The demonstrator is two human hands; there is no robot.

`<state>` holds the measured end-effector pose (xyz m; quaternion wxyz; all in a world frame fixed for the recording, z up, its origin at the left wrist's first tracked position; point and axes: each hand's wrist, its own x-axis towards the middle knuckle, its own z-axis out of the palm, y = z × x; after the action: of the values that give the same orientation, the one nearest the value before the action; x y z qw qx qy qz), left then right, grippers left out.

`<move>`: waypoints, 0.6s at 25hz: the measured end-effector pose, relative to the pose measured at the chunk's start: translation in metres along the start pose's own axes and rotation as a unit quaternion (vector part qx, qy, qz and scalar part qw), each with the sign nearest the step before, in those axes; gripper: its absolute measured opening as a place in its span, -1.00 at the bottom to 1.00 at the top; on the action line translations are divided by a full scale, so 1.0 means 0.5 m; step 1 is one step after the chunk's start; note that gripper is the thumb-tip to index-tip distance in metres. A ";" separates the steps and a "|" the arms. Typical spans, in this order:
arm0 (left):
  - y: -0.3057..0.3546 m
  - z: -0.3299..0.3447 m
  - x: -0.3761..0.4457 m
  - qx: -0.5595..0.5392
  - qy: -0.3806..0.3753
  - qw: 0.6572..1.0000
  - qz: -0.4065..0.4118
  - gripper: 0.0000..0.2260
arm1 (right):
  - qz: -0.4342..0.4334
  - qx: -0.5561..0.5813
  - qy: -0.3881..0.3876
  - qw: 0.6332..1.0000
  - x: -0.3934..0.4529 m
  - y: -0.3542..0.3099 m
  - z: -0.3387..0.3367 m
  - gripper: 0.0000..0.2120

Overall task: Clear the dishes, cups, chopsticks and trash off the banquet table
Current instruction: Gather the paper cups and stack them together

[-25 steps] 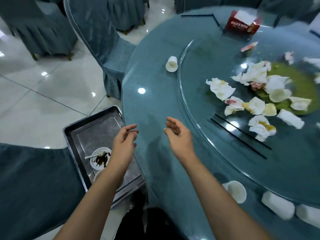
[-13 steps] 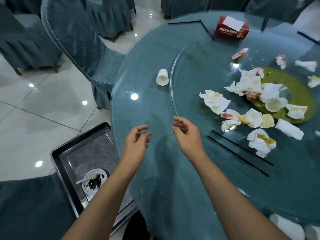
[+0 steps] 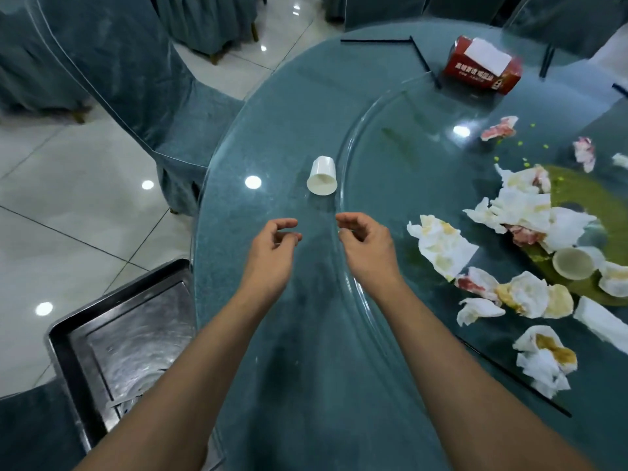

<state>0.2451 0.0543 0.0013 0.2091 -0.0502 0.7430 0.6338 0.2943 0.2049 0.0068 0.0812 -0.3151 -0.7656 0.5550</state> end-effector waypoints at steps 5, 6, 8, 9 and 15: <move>-0.006 0.038 0.125 0.024 0.001 1.000 0.012 -0.80 | -0.017 -0.047 0.003 0.999 0.122 0.000 0.026 -0.74; -0.004 0.043 0.143 0.034 -0.001 0.999 0.021 -0.77 | -0.023 -0.057 0.002 0.998 0.139 -0.001 0.028 -0.73; -0.001 0.051 0.182 0.053 -0.007 0.998 0.034 -0.71 | -0.034 -0.088 -0.005 0.996 0.172 -0.002 0.036 -0.67; 0.001 0.054 0.200 0.063 -0.011 0.997 0.037 -0.68 | -0.039 -0.103 -0.008 0.994 0.185 -0.003 0.039 -0.64; 0.007 0.080 0.272 0.131 -0.056 0.989 0.041 -0.57 | -0.044 -0.156 -0.010 0.987 0.232 0.002 0.052 -0.59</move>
<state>0.1305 0.1191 -0.0508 0.2292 0.0433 0.8083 0.5407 0.1909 0.2509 -0.0296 0.0480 -0.2841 -0.8567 0.4279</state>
